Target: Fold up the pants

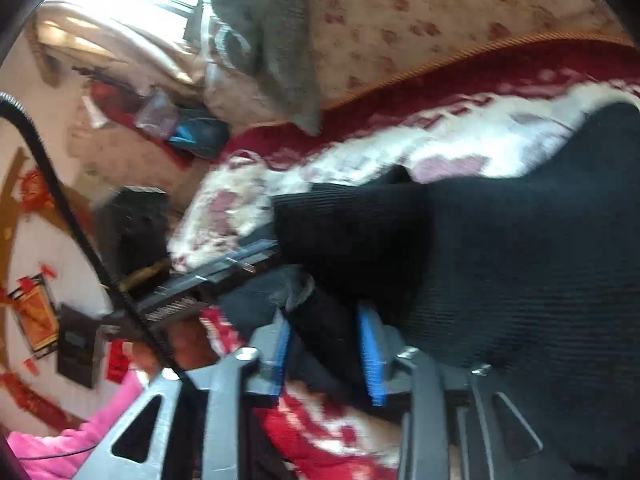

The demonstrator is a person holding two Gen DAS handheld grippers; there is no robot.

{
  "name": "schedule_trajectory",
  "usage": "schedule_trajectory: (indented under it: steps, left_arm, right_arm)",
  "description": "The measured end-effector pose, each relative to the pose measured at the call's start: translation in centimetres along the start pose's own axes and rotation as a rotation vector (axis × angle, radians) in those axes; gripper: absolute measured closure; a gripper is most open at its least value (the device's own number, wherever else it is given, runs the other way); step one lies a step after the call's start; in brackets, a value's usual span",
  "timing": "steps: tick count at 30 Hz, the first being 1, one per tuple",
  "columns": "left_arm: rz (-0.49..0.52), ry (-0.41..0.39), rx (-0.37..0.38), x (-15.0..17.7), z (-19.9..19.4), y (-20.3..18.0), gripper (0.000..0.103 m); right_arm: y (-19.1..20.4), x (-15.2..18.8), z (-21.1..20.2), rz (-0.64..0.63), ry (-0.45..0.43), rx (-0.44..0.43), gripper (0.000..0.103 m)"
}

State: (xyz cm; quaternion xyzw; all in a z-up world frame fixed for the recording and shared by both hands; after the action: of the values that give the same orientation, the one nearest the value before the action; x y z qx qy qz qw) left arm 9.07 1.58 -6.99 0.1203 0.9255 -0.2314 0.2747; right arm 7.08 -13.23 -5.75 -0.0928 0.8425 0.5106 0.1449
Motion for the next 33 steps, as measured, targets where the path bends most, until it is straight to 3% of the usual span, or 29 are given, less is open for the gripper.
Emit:
schedule_trajectory:
  steps: [3, 6, 12, 17, 21, 25, 33]
  left_arm:
    - [-0.007, -0.027, 0.026, -0.1, -1.0, -0.7, 0.094]
    - [0.006, -0.043, 0.060, -0.3, -1.9, -2.2, 0.094]
    - [0.052, -0.044, 0.112, 0.0, -1.5, -6.4, 0.093]
    - [0.058, -0.034, 0.085, -0.1, 0.7, -8.1, 0.093]
    - [0.003, -0.021, -0.024, -0.3, 3.5, -6.6, 0.094]
    - [-0.086, 0.001, -0.002, -0.2, 4.9, -5.0, 0.094]
    - [-0.078, -0.008, -0.016, -0.1, 5.0, -5.0, 0.094]
  right_arm:
    - [1.3, -0.8, -1.7, -0.028, -0.052, -0.045, 0.066]
    - [1.5, -1.9, -3.8, -0.035, -0.109, -0.021, 0.065]
    - [-2.1, -2.8, -7.4, 0.010, -0.183, 0.119, 0.065]
    - [-4.8, -2.4, -8.8, 0.097, -0.223, 0.113, 0.065]
    - [-5.9, -2.6, -9.5, 0.122, -0.237, 0.129, 0.065]
    - [-7.4, -2.4, -9.5, 0.142, -0.231, 0.178, 0.066]
    - [-8.1, -2.0, -9.7, 0.142, -0.245, 0.160, 0.065]
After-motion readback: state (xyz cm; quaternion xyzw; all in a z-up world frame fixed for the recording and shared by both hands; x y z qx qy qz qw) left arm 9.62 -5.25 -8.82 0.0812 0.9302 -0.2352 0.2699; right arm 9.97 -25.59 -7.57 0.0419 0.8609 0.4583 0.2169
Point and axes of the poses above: each gripper's, at about its wrist camera, not at the fingertips, and z roughly the way its jaws point, y to its left, x to its underside, the point moved 6 cm from there along z, roughly the way its jaws point, and after that the axes turned 3 degrees about -x, right-handed, at the moved point
